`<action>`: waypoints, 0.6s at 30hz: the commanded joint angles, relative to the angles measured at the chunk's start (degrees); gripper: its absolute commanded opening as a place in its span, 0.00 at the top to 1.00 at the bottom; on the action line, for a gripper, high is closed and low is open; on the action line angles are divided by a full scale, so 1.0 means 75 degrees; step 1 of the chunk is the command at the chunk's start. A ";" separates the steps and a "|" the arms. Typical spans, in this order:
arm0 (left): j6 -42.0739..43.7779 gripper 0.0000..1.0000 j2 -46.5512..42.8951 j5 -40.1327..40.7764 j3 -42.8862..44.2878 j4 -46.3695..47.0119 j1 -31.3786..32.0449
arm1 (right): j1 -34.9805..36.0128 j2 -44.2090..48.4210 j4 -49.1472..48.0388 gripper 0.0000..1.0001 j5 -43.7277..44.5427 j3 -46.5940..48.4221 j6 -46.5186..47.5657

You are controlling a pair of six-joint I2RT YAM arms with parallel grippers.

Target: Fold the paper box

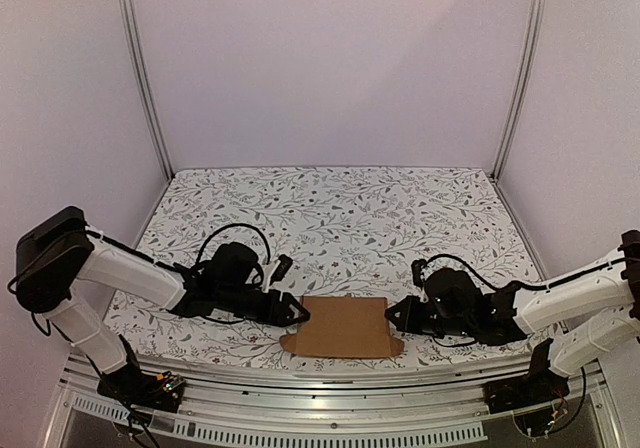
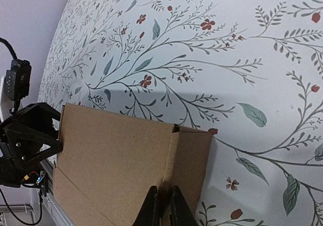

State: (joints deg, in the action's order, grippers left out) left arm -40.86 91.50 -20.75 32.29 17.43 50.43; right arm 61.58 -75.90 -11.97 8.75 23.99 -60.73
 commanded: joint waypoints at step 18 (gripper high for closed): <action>-0.1249 0.24 -0.1482 -0.0866 -0.1606 0.0670 -0.0889 | -0.0024 -0.1086 -0.0590 1.00 -0.0418 0.0017 -0.0141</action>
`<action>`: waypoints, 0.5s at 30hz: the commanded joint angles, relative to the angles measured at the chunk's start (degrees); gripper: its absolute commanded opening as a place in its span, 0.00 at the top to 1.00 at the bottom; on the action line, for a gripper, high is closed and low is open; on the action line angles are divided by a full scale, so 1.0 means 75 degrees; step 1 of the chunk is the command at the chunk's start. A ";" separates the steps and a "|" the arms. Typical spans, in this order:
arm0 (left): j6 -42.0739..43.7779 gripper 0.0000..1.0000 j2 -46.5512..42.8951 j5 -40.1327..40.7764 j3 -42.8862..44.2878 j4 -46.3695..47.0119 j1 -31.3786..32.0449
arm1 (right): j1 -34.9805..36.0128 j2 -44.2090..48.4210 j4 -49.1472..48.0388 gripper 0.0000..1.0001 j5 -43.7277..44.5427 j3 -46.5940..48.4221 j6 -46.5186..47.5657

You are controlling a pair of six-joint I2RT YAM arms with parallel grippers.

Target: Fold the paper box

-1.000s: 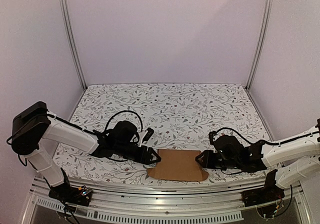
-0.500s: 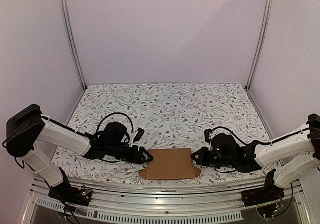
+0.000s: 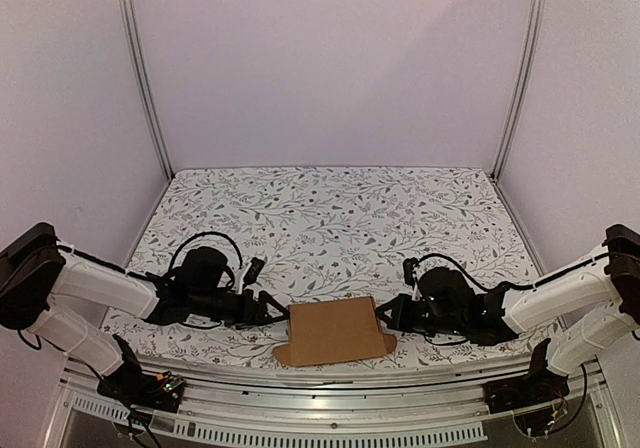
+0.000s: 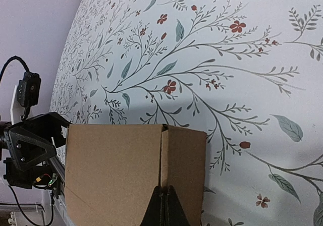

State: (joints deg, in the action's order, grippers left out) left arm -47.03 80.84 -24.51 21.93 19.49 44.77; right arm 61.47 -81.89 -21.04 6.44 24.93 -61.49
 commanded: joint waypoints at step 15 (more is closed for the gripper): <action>-0.2204 0.00 0.1851 -0.1151 -0.0844 0.3829 -0.0134 | -0.0006 -0.0266 0.0713 1.00 0.0145 -0.0632 -0.0383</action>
State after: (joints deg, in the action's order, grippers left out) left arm -60.18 90.98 -31.92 17.02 43.66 44.38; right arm 61.47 -82.54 -24.29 7.01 23.46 -63.42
